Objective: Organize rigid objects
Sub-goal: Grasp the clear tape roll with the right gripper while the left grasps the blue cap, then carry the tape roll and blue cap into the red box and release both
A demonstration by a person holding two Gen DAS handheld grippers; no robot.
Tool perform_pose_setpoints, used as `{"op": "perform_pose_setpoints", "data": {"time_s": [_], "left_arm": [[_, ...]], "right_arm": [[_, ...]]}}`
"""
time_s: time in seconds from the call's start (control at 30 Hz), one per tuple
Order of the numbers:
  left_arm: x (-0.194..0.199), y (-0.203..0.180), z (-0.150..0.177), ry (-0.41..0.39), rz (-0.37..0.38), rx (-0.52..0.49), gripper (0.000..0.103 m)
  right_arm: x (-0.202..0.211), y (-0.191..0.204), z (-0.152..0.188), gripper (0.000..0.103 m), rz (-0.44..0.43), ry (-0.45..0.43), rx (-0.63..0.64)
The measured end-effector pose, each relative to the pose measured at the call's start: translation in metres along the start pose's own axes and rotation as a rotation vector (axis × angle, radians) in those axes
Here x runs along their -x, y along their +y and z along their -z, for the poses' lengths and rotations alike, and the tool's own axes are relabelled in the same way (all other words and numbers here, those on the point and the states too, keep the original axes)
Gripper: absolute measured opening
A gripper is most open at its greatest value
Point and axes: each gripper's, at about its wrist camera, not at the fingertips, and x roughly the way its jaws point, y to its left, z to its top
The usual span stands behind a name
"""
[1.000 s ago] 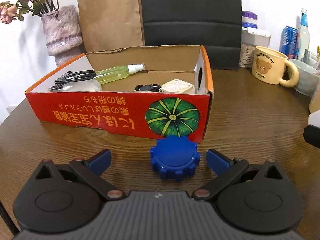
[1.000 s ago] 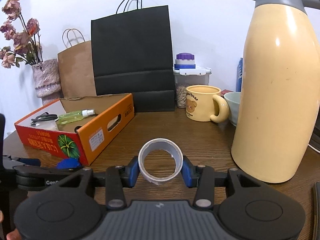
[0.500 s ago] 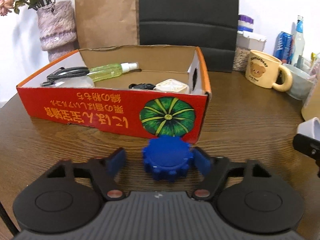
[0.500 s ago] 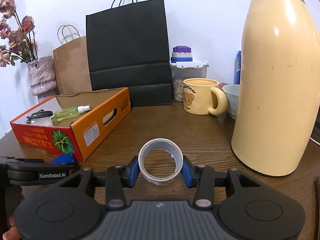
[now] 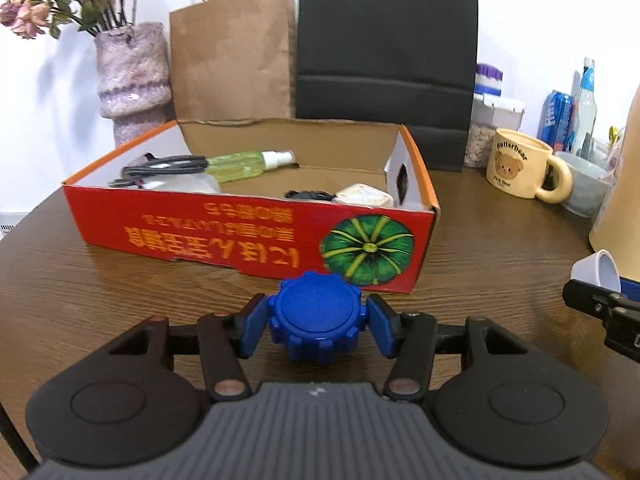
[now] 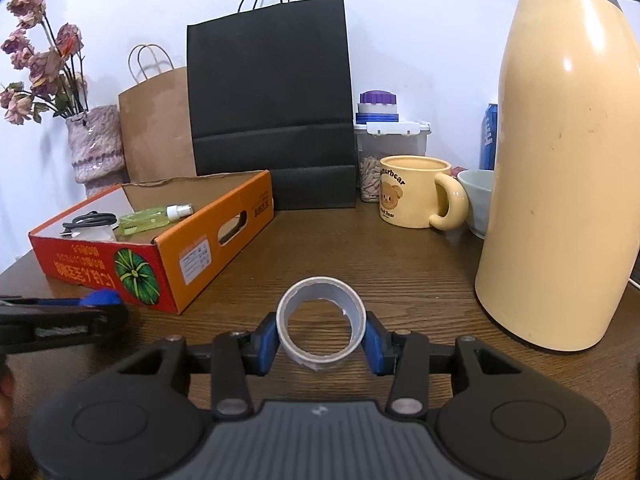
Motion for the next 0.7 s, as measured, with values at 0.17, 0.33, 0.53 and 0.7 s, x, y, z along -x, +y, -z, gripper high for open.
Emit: {"op": "perform_pose_setpoints", "data": {"time_s": [0.17, 0.33, 0.53, 0.7], "left_arm": [[0.015, 0.028, 0.003, -0.023, -0.023, 0.017, 0.055], [0.021, 0.054, 0.004, -0.019, -0.052, 0.053, 0.055], [0.029, 0.08, 0.003, -0.036, -0.061, 0.072, 0.055], [0.035, 0.095, -0.003, -0.053, -0.052, 0.098, 0.055]], "right_arm": [[0.005, 0.006, 0.001, 0.042, -0.002, -0.018, 0.022], [0.011, 0.019, 0.003, 0.042, -0.004, -0.039, 0.061], [0.019, 0.041, 0.006, 0.043, -0.026, -0.054, 0.073], [0.026, 0.065, 0.007, 0.043, -0.045, -0.074, 0.074]]}}
